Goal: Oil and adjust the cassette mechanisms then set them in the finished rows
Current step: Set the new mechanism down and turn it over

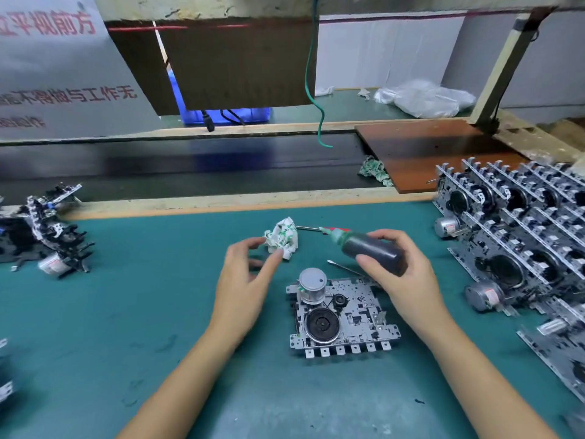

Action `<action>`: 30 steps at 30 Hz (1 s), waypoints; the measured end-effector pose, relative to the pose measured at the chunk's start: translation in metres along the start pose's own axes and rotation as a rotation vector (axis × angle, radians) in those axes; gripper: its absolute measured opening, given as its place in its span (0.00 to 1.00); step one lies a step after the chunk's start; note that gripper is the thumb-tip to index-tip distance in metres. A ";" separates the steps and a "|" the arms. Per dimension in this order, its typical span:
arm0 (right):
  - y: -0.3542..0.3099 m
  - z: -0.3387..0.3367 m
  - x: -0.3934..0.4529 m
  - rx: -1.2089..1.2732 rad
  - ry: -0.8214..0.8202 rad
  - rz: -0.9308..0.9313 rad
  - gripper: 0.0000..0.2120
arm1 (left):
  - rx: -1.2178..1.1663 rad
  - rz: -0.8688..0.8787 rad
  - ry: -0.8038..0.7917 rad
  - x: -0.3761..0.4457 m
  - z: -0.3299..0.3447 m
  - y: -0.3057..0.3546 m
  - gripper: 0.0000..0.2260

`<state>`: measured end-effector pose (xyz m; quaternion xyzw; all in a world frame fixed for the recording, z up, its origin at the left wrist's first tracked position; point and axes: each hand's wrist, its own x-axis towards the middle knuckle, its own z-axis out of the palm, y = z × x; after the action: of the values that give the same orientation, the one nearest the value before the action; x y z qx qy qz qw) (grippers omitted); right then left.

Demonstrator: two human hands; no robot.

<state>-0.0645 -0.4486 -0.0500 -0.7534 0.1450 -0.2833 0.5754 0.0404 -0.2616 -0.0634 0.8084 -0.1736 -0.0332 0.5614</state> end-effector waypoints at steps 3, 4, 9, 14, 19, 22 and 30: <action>0.001 -0.002 0.001 0.094 -0.018 0.037 0.10 | 0.279 -0.210 0.026 0.035 0.004 0.003 0.24; 0.001 -0.002 0.001 0.114 -0.025 0.045 0.09 | 0.366 -0.240 -0.006 0.042 0.006 0.005 0.22; 0.003 0.002 0.001 0.169 -0.019 0.066 0.07 | 0.109 -0.220 -0.036 0.039 0.010 0.013 0.09; 0.004 0.004 -0.002 0.156 -0.076 0.040 0.06 | -0.515 -0.278 -0.153 0.012 0.009 0.014 0.07; 0.006 0.003 -0.001 0.115 -0.052 0.048 0.07 | -0.741 -0.304 -0.199 0.009 0.008 0.011 0.08; 0.005 0.004 -0.002 0.119 -0.079 0.054 0.07 | -0.740 -0.284 -0.265 0.009 0.009 0.007 0.07; 0.004 0.005 -0.003 0.148 -0.127 0.076 0.05 | -0.470 -0.151 -0.151 0.004 0.011 0.006 0.09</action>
<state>-0.0636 -0.4443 -0.0552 -0.7191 0.1154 -0.2232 0.6479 0.0398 -0.2748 -0.0619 0.6617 -0.1419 -0.1746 0.7152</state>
